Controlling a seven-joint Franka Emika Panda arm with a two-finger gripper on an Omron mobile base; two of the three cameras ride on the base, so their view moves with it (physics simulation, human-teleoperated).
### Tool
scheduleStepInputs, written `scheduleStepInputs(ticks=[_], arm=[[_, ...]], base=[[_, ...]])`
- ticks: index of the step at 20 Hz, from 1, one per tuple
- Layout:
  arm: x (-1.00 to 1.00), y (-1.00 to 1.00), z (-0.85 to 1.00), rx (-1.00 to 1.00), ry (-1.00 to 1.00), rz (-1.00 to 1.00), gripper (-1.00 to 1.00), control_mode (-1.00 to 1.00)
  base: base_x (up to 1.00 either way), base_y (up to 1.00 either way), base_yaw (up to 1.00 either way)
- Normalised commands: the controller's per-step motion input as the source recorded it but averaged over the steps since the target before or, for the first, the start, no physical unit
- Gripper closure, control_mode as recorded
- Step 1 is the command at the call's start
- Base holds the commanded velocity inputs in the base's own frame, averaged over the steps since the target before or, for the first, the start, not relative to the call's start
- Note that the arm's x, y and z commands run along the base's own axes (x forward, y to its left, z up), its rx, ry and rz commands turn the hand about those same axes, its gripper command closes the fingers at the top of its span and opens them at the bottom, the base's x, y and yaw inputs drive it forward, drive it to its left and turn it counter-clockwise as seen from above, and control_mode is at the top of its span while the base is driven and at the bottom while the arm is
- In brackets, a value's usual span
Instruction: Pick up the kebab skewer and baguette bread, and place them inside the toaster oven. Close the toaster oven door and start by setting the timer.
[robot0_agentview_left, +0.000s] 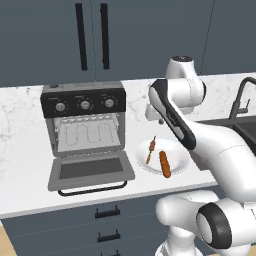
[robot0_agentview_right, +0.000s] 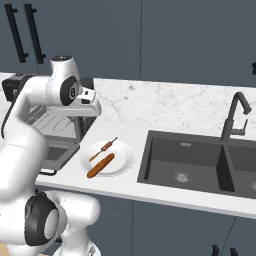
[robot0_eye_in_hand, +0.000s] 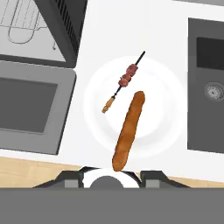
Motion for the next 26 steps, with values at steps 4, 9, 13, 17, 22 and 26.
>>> scheduleStepInputs(ticks=[4, 9, 13, 17, 22, 26], arm=[[-0.12, 0.0, -0.15, -0.01, 0.0, 0.0, -1.0, -1.0], [-0.59, 0.58, -0.39, 0.0, -0.29, 0.04, -1.0, -1.0], [-0.09, 1.0, -0.39, -0.02, -0.29, 0.02, -1.0, -1.0], [0.03, 1.0, -0.16, -0.04, -0.32, 0.01, -1.0, -1.0], [0.39, 1.0, -0.02, -0.13, -0.29, 0.04, -1.0, -1.0], [0.75, 0.98, -0.04, -0.19, -0.17, 0.22, -1.0, -1.0]], base=[[0.0, 0.0, 0.0], [0.0, 0.0, 0.0], [0.0, 0.0, 0.0], [0.0, 0.0, 0.0], [0.0, 0.0, 0.0], [0.0, 0.0, 0.0]])
